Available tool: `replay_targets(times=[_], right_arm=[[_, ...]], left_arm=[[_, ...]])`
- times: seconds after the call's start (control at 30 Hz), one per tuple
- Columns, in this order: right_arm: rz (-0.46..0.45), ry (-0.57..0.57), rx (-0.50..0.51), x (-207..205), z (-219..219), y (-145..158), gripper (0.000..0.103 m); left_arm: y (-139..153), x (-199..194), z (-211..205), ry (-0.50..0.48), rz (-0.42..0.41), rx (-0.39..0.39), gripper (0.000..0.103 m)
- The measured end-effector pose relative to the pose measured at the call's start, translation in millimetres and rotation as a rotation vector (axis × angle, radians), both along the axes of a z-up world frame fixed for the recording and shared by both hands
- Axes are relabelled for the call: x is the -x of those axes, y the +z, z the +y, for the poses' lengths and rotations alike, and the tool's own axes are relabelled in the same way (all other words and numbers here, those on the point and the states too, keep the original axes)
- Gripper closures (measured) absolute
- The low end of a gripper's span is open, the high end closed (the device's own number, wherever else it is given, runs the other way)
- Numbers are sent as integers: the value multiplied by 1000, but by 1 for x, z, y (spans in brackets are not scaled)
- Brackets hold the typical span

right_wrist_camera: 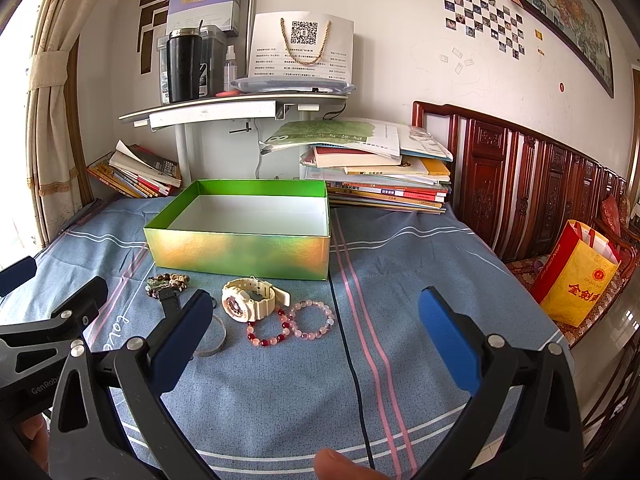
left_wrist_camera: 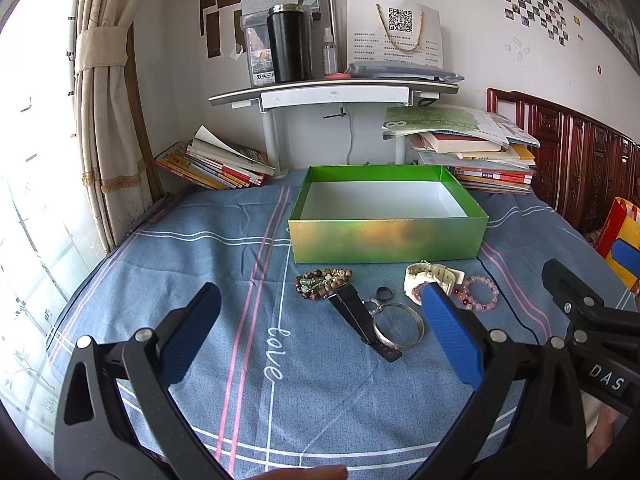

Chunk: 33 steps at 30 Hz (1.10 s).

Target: Organize jewelry

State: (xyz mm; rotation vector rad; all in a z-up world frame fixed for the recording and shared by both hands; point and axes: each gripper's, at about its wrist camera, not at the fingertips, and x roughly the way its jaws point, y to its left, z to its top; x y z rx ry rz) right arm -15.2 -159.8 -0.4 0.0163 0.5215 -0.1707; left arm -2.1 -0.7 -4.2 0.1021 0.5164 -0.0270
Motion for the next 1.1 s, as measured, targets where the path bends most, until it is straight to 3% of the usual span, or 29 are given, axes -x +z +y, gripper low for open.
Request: replay_targets(times=[1.1], right_arm=[[1, 0, -1, 0, 0, 0, 2]], left_arm=[[-8, 0, -2, 1, 2, 1, 4]])
